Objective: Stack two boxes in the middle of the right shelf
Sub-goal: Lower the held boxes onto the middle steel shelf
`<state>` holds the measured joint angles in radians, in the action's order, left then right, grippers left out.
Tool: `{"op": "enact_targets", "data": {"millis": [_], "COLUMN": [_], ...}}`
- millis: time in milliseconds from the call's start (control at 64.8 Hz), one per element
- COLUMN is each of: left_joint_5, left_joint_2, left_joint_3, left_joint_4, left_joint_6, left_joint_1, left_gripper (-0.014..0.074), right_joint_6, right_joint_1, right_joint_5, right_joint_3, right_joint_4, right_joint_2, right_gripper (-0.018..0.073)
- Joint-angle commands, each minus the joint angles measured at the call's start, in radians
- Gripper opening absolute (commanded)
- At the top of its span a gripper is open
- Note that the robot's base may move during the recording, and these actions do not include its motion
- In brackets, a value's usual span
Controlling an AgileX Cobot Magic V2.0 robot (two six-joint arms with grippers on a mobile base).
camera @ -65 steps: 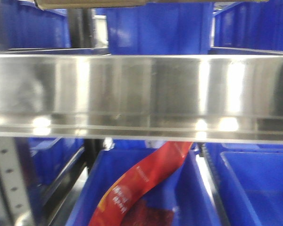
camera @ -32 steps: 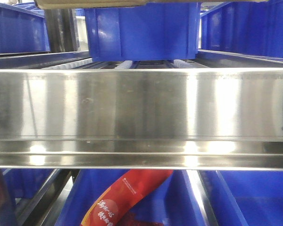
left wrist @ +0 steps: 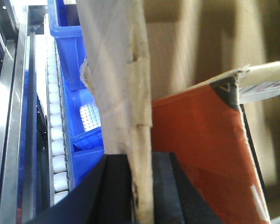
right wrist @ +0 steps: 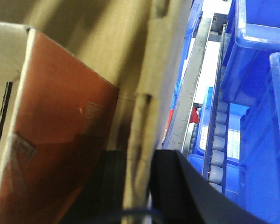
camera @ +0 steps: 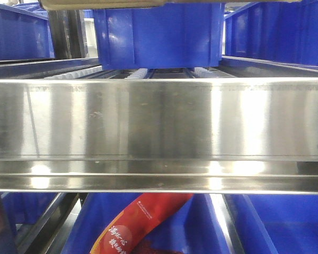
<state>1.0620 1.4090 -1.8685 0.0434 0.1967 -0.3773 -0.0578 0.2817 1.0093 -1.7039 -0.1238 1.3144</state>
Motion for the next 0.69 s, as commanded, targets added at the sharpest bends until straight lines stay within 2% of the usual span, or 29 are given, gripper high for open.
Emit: {"op": "enact_targets", "data": {"millis": [0,680], "left_joint_5": [-0.064,-0.064], "left_joint_2": [-0.017,-0.017], "left_joint_3": [-0.014,-0.014], "left_joint_4": [-0.029,-0.031], "left_joint_6": [-0.010,-0.010], "left_joint_1": [-0.008,-0.008], "left_gripper": [-0.0111,-0.0111], "right_joint_6": [-0.004,-0.004], "right_joint_1": [-0.008,-0.008], "right_joint_5": [-0.031,-0.038], "right_joint_3": [-0.010,-0.010], "right_joint_4": [0.006,0.006], "right_joint_2": [-0.009,-0.009], "right_gripper": [-0.0154,-0.0154]}}
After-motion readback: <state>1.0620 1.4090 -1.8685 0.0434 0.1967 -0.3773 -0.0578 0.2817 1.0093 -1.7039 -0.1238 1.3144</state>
